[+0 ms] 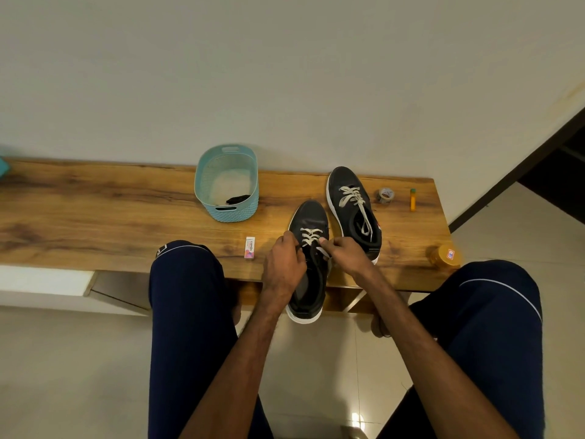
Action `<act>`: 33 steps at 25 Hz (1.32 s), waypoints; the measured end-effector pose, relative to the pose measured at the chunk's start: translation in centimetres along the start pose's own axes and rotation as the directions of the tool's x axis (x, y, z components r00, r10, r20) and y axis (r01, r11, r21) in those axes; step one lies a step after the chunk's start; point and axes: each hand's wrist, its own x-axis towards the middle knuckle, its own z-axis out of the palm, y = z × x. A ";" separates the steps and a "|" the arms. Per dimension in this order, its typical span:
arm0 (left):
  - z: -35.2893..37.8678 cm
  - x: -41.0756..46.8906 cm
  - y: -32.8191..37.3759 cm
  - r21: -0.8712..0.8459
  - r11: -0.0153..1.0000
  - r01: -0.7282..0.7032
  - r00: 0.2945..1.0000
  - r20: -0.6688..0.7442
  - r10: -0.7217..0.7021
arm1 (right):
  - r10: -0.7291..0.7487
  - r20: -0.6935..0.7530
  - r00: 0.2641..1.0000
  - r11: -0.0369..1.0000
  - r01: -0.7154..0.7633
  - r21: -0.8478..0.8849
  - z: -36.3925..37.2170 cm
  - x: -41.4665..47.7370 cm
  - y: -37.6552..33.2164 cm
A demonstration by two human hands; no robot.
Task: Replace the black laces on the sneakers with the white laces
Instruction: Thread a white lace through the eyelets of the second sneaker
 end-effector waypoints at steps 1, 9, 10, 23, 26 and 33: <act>0.0 0.0 0.0 -0.006 1.000 0.000 1.000 -0.003 0.000 | -0.041 -0.014 0.999 0.999 0.041 -0.029 0.1 0.0 0.2; 0.3 0.1 -0.1 -0.036 0.999 0.023 0.997 -0.069 -0.025 | -0.002 0.152 0.988 1.000 0.004 -0.013 -0.6 -0.7 0.1; 0.4 0.1 -0.2 -0.046 0.998 0.036 0.996 -0.077 -0.040 | 0.015 0.200 0.980 0.994 -0.036 0.102 -1.2 -1.4 -0.1; -3.4 -3.2 3.3 -0.754 0.635 0.166 0.773 0.500 0.392 | -0.344 -0.003 0.939 0.240 0.091 0.966 -3.3 -6.3 -2.9; -4.1 -3.2 2.4 -0.746 0.619 0.247 0.741 0.557 0.375 | -0.238 -0.126 0.963 0.220 0.179 0.959 -3.7 -6.2 -2.1; -2.7 -4.5 2.3 -0.652 0.731 0.202 0.737 0.593 0.325 | -0.203 -0.119 0.972 0.248 0.169 0.954 -1.8 -6.0 -0.6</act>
